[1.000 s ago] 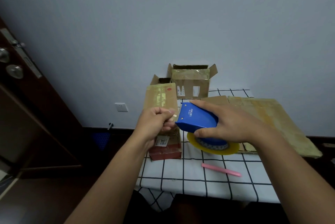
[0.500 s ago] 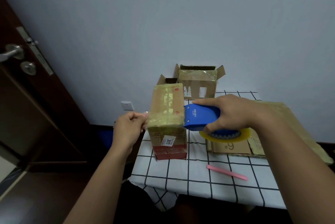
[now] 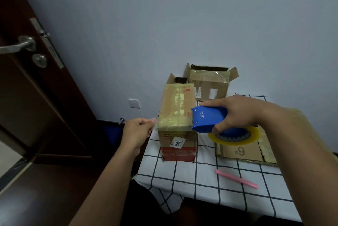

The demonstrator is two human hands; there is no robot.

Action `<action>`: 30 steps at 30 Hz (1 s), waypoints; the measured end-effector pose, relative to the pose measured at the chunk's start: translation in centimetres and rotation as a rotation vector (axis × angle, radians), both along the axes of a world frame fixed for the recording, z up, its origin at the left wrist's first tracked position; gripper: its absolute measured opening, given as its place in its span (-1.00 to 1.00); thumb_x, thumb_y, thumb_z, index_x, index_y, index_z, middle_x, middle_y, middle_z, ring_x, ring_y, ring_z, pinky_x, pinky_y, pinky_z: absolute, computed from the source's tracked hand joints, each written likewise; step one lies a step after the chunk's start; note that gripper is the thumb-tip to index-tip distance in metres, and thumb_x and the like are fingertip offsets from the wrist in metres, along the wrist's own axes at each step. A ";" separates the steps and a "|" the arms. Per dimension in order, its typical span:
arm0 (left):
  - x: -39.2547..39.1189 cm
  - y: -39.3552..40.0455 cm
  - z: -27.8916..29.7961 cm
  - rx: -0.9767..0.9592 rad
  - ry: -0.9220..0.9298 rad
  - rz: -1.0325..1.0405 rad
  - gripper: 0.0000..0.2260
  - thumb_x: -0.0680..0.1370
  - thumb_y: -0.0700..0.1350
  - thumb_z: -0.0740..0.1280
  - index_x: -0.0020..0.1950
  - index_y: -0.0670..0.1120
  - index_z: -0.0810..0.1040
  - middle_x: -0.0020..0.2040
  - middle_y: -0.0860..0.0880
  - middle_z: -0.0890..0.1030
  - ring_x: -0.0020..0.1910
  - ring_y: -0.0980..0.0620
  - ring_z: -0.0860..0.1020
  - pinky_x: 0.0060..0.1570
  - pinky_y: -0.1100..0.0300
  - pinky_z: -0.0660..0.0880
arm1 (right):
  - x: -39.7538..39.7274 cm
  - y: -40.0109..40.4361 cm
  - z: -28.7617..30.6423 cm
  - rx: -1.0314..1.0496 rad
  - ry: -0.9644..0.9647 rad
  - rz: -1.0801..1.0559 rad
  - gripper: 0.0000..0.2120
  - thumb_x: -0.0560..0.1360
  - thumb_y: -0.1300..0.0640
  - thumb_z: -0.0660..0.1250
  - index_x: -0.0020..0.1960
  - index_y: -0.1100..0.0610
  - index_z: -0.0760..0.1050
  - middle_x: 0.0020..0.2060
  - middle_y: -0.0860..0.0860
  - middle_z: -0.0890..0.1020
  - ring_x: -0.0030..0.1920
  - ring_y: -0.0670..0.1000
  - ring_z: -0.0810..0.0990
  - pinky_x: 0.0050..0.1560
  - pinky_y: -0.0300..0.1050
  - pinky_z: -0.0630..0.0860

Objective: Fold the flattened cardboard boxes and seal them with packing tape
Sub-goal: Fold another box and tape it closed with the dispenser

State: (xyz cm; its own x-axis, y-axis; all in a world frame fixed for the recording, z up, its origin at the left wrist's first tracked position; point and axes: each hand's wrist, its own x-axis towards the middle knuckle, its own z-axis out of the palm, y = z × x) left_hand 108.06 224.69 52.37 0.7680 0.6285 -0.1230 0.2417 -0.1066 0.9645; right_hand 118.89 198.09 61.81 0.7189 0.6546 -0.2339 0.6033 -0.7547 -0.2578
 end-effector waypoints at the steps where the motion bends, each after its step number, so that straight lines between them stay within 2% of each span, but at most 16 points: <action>1: 0.1 0.0 -0.1 -0.002 0.015 -0.014 -0.78 0.52 -0.12 0.45 -0.29 -0.20 0.60 -0.42 -0.03 0.54 -0.42 0.09 0.42 -0.35 0.25 0.44 | 0.2 0.1 0.0 -0.015 0.002 -0.002 -0.20 0.36 -0.22 0.49 0.48 -0.41 0.15 0.15 -0.15 0.34 0.09 0.00 0.42 0.06 -0.10 0.43; 10: 0.4 -0.1 -0.1 -0.036 0.046 -0.036 -0.76 0.52 -0.16 0.44 -0.33 -0.18 0.58 -0.47 0.00 0.50 -0.45 0.11 0.40 -0.42 0.32 0.41 | 1.5 0.4 -0.2 -0.044 0.070 -0.020 -0.18 0.30 -0.24 0.51 0.44 -0.45 0.17 0.23 -0.13 0.37 0.13 0.03 0.46 0.02 -0.11 0.43; 15: 0.4 -0.3 -0.1 -0.063 0.052 -0.043 -0.82 0.52 -0.17 0.44 -0.27 -0.19 0.60 -0.43 -0.01 0.51 -0.44 0.13 0.41 -0.43 0.34 0.42 | 1.4 0.5 -0.7 -0.065 0.091 -0.008 -0.20 0.34 -0.20 0.50 0.45 -0.42 0.16 0.22 -0.12 0.36 0.12 0.03 0.44 0.03 -0.12 0.41; 20: 0.3 -0.3 -0.6 -0.165 0.083 -0.048 -0.83 0.53 -0.13 0.43 -0.21 -0.20 0.61 -0.42 0.00 0.49 -0.44 0.12 0.39 -0.38 0.28 0.41 | 1.7 0.1 -2.0 -0.051 0.112 0.007 -0.18 0.31 -0.26 0.50 0.44 -0.46 0.14 0.25 -0.14 0.39 0.17 0.02 0.46 0.17 -0.03 0.48; 23: 0.2 -0.4 -1.0 -0.171 0.107 -0.054 -0.80 0.56 -0.07 0.39 -0.09 -0.22 0.62 -0.32 -0.03 0.51 -0.38 0.10 0.42 -0.34 0.24 0.42 | 2.0 -0.3 -2.5 -0.047 0.094 0.031 -0.18 0.31 -0.30 0.48 0.45 -0.46 0.12 0.22 -0.16 0.41 0.17 0.01 0.46 0.19 -0.02 0.47; 25: 0.2 -0.4 -1.3 -0.041 0.119 -0.027 -0.71 0.53 0.01 0.42 0.11 -0.18 0.56 -0.10 -0.03 0.57 -0.18 0.08 0.52 -0.18 0.18 0.48 | 2.2 -0.5 -2.8 -0.048 0.074 0.044 -0.17 0.31 -0.33 0.46 0.46 -0.45 0.11 0.23 -0.15 0.41 0.18 0.01 0.45 0.22 0.01 0.46; 27: -0.2 -0.7 -1.5 0.228 0.072 0.034 -0.69 0.52 0.03 0.43 0.18 -0.08 0.51 0.06 0.01 0.54 0.03 0.05 0.52 0.03 0.12 0.47 | 2.3 -0.6 -3.0 -0.055 0.063 0.052 -0.16 0.31 -0.34 0.45 0.47 -0.44 0.10 0.22 -0.14 0.41 0.18 0.02 0.45 0.22 0.01 0.46; 28: -0.5 -1.1 -1.6 0.419 0.017 0.047 -0.75 0.53 0.00 0.42 0.16 -0.06 0.54 0.08 0.03 0.52 0.06 0.05 0.50 0.07 0.14 0.44 | 2.3 -0.6 -3.1 -0.058 0.060 0.055 -0.16 0.31 -0.35 0.45 0.47 -0.44 0.09 0.21 -0.14 0.41 0.17 0.01 0.45 0.22 0.01 0.46; 30: -0.9 -2.1 -1.8 0.696 -0.068 0.019 -0.85 0.59 -0.08 0.33 0.09 -0.08 0.62 0.01 0.05 0.55 0.04 0.05 0.51 -0.01 0.26 0.37 | 2.4 -0.4 -3.2 -0.057 0.057 0.063 -0.16 0.32 -0.36 0.44 0.47 -0.44 0.08 0.19 -0.14 0.41 0.16 0.01 0.45 0.21 0.00 0.46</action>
State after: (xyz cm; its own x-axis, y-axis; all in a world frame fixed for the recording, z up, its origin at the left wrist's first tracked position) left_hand 107.13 222.58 50.55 0.7477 0.5573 0.3611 0.1913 -0.7015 0.6865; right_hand 121.25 197.65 58.63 0.6613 0.6824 -0.3114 0.6353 -0.7303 -0.2511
